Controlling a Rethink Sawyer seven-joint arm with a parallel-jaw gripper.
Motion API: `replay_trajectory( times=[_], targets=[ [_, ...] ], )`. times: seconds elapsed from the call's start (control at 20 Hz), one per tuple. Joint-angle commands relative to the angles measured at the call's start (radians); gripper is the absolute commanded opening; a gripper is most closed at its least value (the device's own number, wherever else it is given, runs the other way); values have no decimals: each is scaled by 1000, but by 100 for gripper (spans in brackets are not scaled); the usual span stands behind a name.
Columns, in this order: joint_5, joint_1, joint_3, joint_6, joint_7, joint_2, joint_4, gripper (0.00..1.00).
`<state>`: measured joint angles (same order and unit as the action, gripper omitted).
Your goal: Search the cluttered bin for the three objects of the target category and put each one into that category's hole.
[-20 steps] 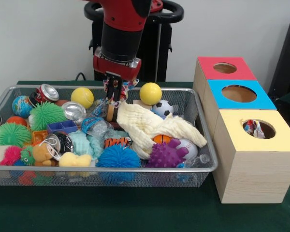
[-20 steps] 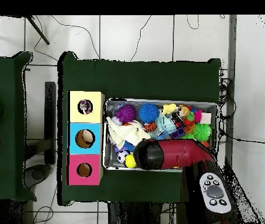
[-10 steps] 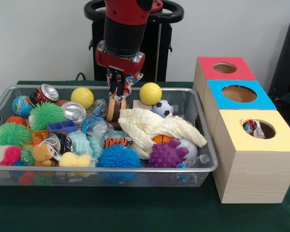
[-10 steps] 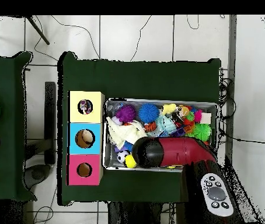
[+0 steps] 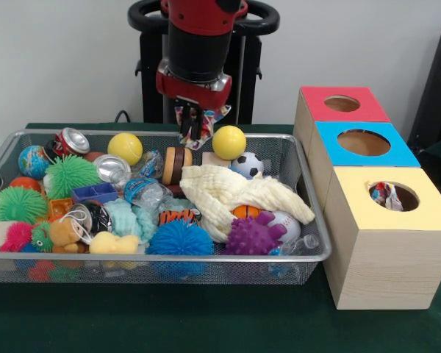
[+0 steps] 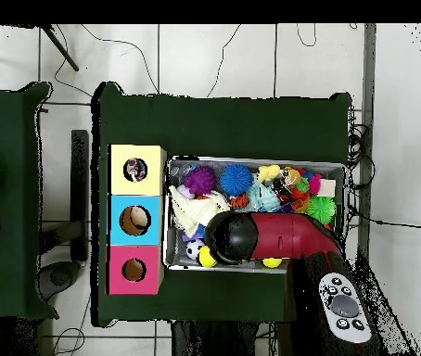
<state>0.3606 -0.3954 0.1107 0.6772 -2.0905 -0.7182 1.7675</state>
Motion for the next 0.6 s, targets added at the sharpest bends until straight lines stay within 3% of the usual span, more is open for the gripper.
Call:
replay_trajectory(
  times=[0.05, 0.6],
  targets=[
    [-79, -15, 96, 142, 38, -21, -39, 0],
    [-132, -3, 91, 161, 18, -46, -41, 0]
  ],
)
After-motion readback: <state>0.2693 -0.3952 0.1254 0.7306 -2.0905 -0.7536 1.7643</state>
